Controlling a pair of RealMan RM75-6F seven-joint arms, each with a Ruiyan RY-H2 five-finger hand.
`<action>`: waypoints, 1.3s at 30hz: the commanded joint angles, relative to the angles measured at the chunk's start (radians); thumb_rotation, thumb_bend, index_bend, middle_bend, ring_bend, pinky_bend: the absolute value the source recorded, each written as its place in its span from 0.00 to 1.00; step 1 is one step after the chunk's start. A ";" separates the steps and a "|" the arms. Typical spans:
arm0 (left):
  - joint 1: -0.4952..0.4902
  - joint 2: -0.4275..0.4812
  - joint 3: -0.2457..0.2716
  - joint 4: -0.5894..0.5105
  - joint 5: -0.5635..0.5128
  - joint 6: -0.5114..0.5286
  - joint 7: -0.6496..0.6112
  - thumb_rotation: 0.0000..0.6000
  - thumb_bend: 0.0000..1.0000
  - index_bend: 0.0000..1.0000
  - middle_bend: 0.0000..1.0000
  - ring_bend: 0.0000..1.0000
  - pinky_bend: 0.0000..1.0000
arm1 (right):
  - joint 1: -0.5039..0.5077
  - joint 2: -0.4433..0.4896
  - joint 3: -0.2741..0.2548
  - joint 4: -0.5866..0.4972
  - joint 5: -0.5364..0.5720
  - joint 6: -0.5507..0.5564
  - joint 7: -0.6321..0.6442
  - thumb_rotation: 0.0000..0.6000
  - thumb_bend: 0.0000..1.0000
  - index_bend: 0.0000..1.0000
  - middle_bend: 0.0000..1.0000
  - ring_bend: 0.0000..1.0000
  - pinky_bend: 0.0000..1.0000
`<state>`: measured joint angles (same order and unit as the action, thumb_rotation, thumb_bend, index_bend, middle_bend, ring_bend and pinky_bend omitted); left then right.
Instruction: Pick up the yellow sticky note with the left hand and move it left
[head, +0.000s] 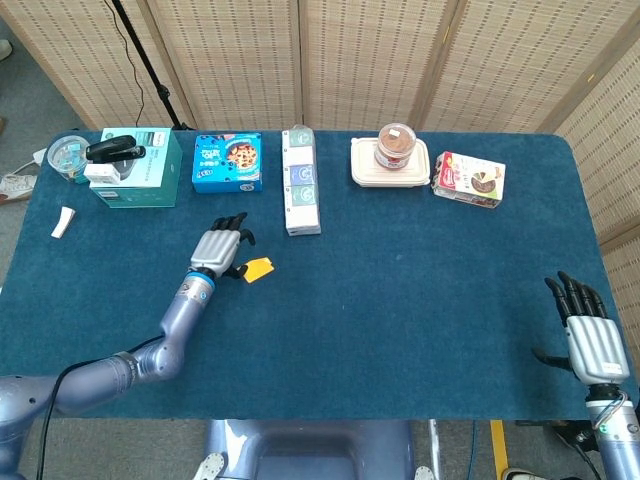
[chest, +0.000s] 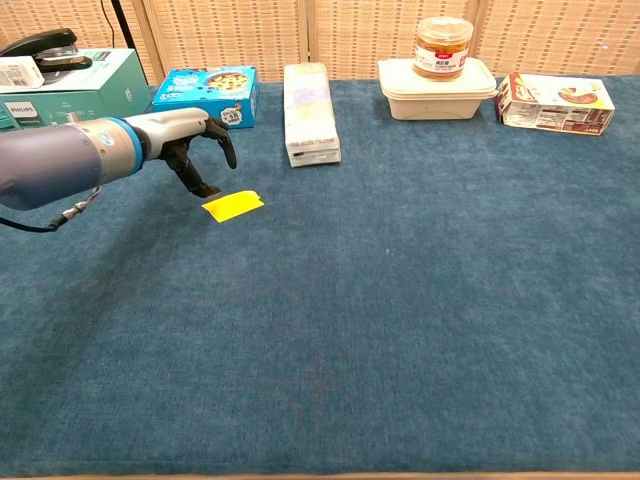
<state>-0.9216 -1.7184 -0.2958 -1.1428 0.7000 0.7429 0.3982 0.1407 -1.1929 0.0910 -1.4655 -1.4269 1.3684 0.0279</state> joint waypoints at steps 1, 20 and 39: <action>-0.016 -0.019 0.003 0.023 -0.014 -0.004 0.008 1.00 0.33 0.38 0.00 0.00 0.00 | 0.001 0.000 -0.001 0.003 0.002 -0.004 0.005 1.00 0.00 0.00 0.00 0.00 0.05; -0.057 -0.072 0.023 0.076 -0.068 -0.016 0.026 1.00 0.33 0.41 0.00 0.00 0.00 | 0.003 0.003 -0.002 0.010 0.005 -0.010 0.032 1.00 0.00 0.00 0.00 0.00 0.05; -0.064 -0.059 0.043 0.037 -0.076 -0.002 0.036 1.00 0.33 0.44 0.00 0.00 0.00 | 0.004 0.003 -0.002 0.012 0.007 -0.011 0.038 1.00 0.00 0.00 0.00 0.00 0.05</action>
<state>-0.9850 -1.7783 -0.2532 -1.1048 0.6244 0.7408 0.4336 0.1449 -1.1898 0.0885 -1.4532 -1.4202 1.3575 0.0662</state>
